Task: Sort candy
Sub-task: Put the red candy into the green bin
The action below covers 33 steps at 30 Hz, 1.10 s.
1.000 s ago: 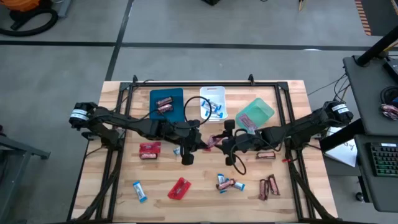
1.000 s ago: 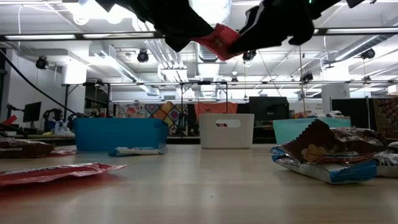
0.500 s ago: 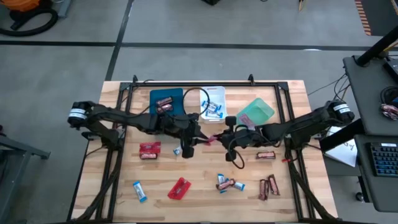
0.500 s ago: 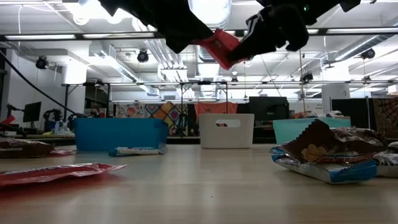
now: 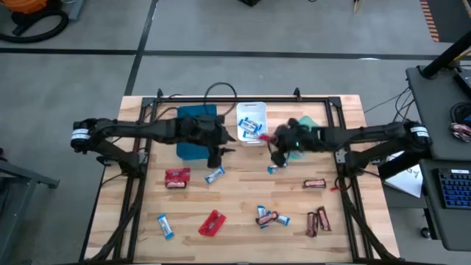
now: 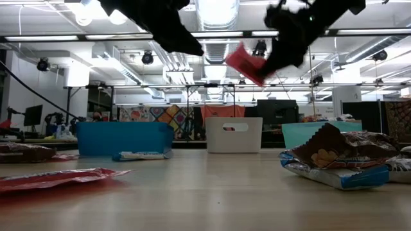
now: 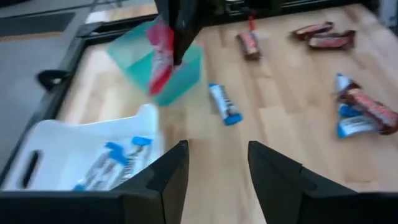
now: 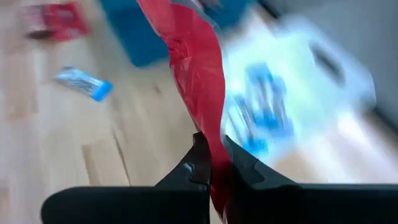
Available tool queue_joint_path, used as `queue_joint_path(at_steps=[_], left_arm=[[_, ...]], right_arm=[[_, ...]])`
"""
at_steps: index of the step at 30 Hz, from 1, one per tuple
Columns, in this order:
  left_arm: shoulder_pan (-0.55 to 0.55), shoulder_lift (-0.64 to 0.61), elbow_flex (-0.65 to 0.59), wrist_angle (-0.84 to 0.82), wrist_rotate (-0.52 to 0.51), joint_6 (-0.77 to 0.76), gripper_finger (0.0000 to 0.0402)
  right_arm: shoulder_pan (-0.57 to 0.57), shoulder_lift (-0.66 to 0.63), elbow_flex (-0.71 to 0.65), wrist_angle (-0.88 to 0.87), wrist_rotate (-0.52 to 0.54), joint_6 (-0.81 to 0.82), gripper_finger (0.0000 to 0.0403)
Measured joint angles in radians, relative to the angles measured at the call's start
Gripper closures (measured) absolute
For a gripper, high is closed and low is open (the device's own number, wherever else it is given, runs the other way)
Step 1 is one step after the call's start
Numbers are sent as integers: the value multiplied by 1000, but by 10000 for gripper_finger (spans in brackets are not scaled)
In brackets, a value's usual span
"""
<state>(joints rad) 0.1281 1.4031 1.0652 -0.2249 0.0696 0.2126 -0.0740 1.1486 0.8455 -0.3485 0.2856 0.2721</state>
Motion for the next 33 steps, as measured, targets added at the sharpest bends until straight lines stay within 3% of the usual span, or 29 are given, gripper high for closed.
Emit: queue_joint_path(at_steps=[5,11,19,25,33], left_arm=[[63,-62,0,-56,-7,23,256],[113,-119,0,-116,-8,43,266],[132,-139,0,-135,-10,80,274],[132,-139,-1,-173,-10,87,274],[132,-139,-1,-185,-10,93,274]], right_arm=[[-180,-17,0,-313,-25,269,394],[-278,-7,0,-563,-31,383,394],[-283,-7,-1,-586,-32,419,392],[-282,-7,-44,-603,-132,444,391],[-289,-6,-109,-543,-107,483,390]])
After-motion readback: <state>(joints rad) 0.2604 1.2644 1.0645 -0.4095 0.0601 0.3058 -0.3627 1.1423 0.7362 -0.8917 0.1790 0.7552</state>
